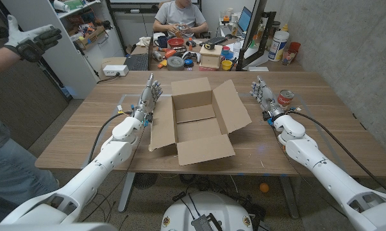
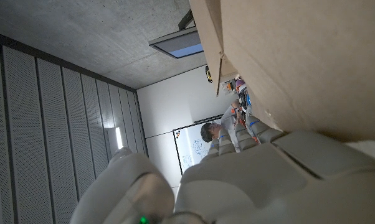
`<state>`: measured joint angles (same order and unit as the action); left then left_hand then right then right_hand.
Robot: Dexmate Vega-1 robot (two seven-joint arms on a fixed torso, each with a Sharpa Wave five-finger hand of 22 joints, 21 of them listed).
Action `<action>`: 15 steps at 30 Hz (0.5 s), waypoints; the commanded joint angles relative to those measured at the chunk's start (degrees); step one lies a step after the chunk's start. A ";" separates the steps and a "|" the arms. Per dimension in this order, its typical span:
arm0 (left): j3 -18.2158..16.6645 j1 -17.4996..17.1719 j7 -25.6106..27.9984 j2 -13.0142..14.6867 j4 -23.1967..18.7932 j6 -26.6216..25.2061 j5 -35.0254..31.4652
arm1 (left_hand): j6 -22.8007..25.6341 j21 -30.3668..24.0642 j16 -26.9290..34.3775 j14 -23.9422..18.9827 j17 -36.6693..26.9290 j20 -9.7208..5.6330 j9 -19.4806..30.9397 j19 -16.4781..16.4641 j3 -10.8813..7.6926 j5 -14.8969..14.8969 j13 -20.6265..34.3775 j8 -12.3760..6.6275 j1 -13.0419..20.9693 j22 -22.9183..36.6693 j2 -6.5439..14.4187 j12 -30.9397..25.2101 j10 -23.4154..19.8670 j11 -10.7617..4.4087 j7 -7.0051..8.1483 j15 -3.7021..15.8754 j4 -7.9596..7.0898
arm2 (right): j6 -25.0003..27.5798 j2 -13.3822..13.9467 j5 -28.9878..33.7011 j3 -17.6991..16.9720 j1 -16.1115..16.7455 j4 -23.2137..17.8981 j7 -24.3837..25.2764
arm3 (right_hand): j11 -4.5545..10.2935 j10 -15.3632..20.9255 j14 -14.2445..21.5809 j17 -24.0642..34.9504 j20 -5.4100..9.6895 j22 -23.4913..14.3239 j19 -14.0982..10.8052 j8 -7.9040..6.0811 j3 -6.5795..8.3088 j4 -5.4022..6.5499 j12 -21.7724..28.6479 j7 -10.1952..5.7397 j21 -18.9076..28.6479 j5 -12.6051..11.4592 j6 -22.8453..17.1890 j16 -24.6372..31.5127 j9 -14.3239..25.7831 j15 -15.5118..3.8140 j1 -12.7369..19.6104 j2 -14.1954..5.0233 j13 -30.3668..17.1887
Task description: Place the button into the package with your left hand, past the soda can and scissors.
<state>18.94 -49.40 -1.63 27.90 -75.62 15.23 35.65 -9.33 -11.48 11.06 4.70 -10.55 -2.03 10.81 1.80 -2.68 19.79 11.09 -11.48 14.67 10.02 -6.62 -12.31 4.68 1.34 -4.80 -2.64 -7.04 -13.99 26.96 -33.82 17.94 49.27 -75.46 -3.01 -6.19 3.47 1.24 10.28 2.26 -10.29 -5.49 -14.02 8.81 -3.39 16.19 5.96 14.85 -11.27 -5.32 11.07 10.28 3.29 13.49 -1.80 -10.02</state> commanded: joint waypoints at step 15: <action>-9.77 -6.31 -2.03 -5.16 -5.91 -3.70 -7.56 | -0.60 -0.42 0.47 -0.52 -0.11 0.19 0.29 -0.10 0.32 0.63 0.02 -0.27 0.85 0.23 0.34 -0.46 -0.63 0.48 -0.05 -0.28 -0.12 | 6.66 -12.63 13.56 -15.00 3.75 -2.24 -8.09 | -0.41 0.98 0.19 0.23 -0.23 -0.12 -0.44 -0.06 0.48 -0.09 0.17 0.14 -0.18 -0.37 -0.70 0.12 0.26 0.37 0.47 -0.08 -0.30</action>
<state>12.65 -52.82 -3.19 23.86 -78.52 12.49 30.42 -9.32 -11.47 11.05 4.40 -10.54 -2.03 10.81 1.79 -2.68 20.24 10.91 -11.47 14.90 10.02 -6.39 -12.53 4.25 1.75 -4.80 -2.94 -7.04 -9.55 18.79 -24.88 8.04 51.82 -77.03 -8.20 -6.46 3.81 1.24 10.28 2.26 -10.28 -5.48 -14.02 8.80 -3.39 16.19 5.94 14.85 -11.27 -5.74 11.07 10.28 3.28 13.49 -1.81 -10.01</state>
